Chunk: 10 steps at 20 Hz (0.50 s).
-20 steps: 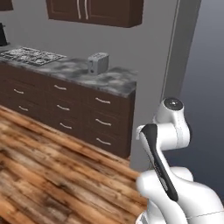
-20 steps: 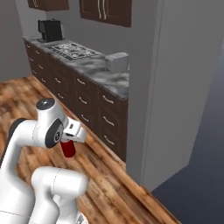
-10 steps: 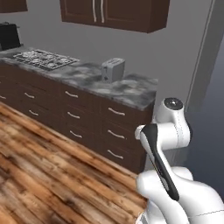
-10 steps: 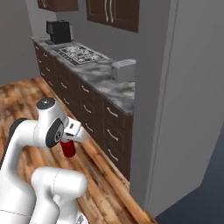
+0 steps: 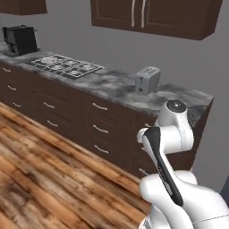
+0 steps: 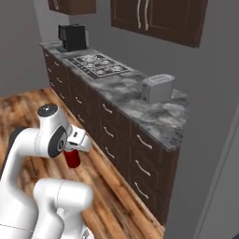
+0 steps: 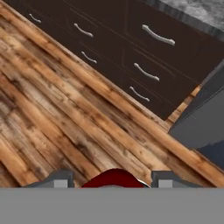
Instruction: Four empty soda cans are scattered around the kitchen. Gather all the cans and cluster them next to the stove for recycling.
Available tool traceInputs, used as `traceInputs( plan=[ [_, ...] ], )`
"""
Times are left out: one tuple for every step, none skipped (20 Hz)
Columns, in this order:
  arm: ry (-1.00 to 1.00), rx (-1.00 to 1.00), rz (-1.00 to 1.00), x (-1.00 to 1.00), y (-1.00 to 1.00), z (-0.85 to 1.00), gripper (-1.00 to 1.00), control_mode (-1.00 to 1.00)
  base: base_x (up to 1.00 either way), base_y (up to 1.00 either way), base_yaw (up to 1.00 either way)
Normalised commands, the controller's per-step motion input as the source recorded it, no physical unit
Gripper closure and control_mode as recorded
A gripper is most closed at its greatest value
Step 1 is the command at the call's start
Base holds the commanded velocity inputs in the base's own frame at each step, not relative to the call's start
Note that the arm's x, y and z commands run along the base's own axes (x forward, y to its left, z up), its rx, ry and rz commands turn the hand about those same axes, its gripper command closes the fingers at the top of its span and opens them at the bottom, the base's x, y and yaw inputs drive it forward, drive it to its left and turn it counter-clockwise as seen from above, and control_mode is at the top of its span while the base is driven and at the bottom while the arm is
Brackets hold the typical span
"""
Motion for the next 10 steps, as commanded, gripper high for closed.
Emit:
traceInputs(
  plan=[
    [0.0, 0.0, 0.0, 0.0, 0.0, 0.0, 1.0, 1.0, 1.0, 0.44, 0.01],
    [0.0, 0.0, 0.0, 0.0, 0.0, 0.0, 1.0, 1.0, 1.0, 0.49, 0.0],
    [0.0, 0.0, 0.0, 0.0, 0.0, 0.0, 1.0, 1.0, 1.0, 0.54, 0.0],
    [0.0, 0.0, 0.0, 0.0, 0.0, 0.0, 1.0, 1.0, 1.0, 0.59, 0.0],
    [0.0, 0.0, 0.0, 0.0, 0.0, 0.0, 1.0, 1.0, 1.0, 0.61, 0.0],
    [0.0, 0.0, 0.0, 0.0, 0.0, 0.0, 1.0, 1.0, 1.0, 0.6, 0.0],
    [0.0, 0.0, 0.0, 0.0, 0.0, 0.0, 1.0, 1.0, 1.0, 0.61, 0.0],
    [0.0, 0.0, 0.0, 0.0, 0.0, 0.0, 1.0, 1.0, 1.0, 0.47, -0.02],
    [0.0, 0.0, 0.0, 0.0, 0.0, 0.0, 1.0, 1.0, 1.0, 0.39, -0.04],
    [0.0, 0.0, 0.0, 0.0, 0.0, 0.0, 1.0, 1.0, 1.0, 0.38, -0.05]
  ],
)
